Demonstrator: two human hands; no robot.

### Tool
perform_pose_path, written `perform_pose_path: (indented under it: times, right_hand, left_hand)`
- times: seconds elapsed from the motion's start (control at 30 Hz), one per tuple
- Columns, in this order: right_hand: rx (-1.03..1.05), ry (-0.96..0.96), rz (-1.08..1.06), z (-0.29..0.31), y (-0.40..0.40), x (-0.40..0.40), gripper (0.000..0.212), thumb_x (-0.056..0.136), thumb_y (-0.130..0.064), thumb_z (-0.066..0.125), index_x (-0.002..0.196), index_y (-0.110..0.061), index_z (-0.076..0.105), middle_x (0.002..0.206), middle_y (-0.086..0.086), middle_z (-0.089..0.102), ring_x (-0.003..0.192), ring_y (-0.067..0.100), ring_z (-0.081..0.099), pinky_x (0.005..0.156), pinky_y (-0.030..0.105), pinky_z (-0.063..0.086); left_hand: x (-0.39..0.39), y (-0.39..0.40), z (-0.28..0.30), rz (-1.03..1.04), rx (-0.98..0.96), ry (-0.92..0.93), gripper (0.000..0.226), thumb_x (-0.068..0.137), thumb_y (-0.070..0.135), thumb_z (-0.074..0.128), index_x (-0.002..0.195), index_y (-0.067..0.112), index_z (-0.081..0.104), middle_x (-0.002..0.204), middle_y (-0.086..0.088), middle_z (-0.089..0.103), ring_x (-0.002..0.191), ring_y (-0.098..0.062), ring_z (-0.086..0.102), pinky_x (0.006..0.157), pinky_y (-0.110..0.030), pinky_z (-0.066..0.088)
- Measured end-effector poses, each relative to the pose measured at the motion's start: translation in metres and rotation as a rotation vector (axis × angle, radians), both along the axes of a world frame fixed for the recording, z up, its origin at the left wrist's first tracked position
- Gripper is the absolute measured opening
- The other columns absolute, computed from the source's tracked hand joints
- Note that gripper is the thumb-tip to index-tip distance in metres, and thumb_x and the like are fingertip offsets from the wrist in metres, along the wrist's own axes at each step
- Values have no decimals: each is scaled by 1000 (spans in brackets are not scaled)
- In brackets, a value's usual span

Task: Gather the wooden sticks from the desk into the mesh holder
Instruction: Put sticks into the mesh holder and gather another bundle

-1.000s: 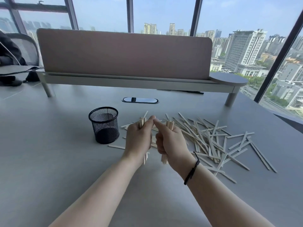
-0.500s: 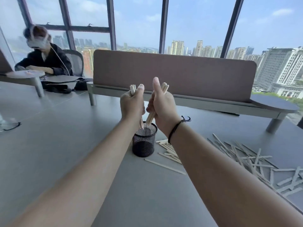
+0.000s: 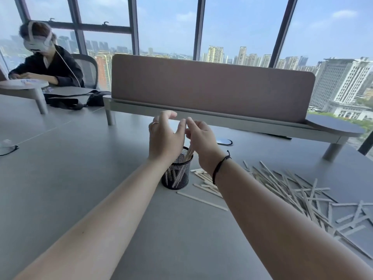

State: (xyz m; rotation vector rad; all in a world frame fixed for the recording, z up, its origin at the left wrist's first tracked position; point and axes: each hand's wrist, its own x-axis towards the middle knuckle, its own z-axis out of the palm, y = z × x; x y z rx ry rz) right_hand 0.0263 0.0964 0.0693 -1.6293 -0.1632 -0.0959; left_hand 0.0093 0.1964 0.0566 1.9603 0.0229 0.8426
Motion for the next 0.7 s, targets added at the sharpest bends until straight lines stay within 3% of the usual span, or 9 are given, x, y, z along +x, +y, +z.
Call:
perform_pose_path:
  times: [0.07,0.13,0.2,0.27,0.37,0.43,0.5,0.57,0.7]
  right_hand:
    - [18,-21,-1,-1,-14,-8,32,100,-41,50,109,-12,59,83,-8,60,72,12,59,60,18,47]
    - [84,-19,-9,-6,-34,-18,35,100,-41,52,119,-13,58,97,-6,66,82,5,63,71,19,48]
    - [91,-36,-41,-20,-61,-29,37,98,-41,55,126,-17,55,110,-1,67,93,4,66,80,23,49]
    - [-51,-80,-106,-43,-94,-43,41,93,-41,59,128,-21,51,115,2,67,100,10,66,87,32,50]
    - [-491,-124,-198,-77,-152,-64,50,87,-47,64,130,-28,47,124,2,60,117,19,58,97,38,46]
    - [-813,-98,-257,-94,-192,-78,56,87,-57,60,134,-32,44,135,1,52,126,23,50,100,36,40]
    - [-1063,-65,-317,-102,-226,-91,65,80,-73,50,135,-39,39,140,1,46,132,27,42,109,42,32]
    - [-1201,-25,-358,-107,-250,-97,76,74,-83,41,138,-42,33,145,3,42,139,28,32,115,48,23]
    - [-1278,41,-413,-112,-271,-94,93,66,-95,28,141,-40,29,150,8,37,145,30,24,117,58,15]
  left_hand:
    - [-13,-11,1,74,226,-169,34,95,33,60,123,14,57,132,-8,58,129,-28,45,106,-42,39]
    - [-31,-29,0,79,413,-317,38,92,31,60,125,11,59,136,-13,54,131,-32,46,110,-43,37]
    - [-52,-47,-9,-55,533,-392,39,91,27,62,126,10,60,138,-14,52,129,-33,49,107,-40,40]
    - [-65,-60,-28,-248,660,-403,40,92,27,63,129,12,58,137,-11,53,125,-30,54,101,-38,45]
    - [-69,-72,-66,-475,819,-136,59,95,52,58,144,23,42,149,-3,45,134,-22,50,101,-44,50]
    - [-64,-73,-85,-497,970,282,88,85,83,45,157,40,17,168,-1,12,153,-25,20,122,-49,27]
    - [-56,-74,-95,-500,1033,598,110,70,99,34,159,46,-4,168,2,-21,156,-29,-11,123,-54,4]
    - [-48,-78,-95,-477,1043,670,120,63,103,30,160,42,-7,166,1,-29,155,-28,-18,123,-55,-4]
    - [-41,-97,-93,-455,999,668,125,63,100,39,162,35,-1,171,0,-11,157,-22,-9,124,-47,1]
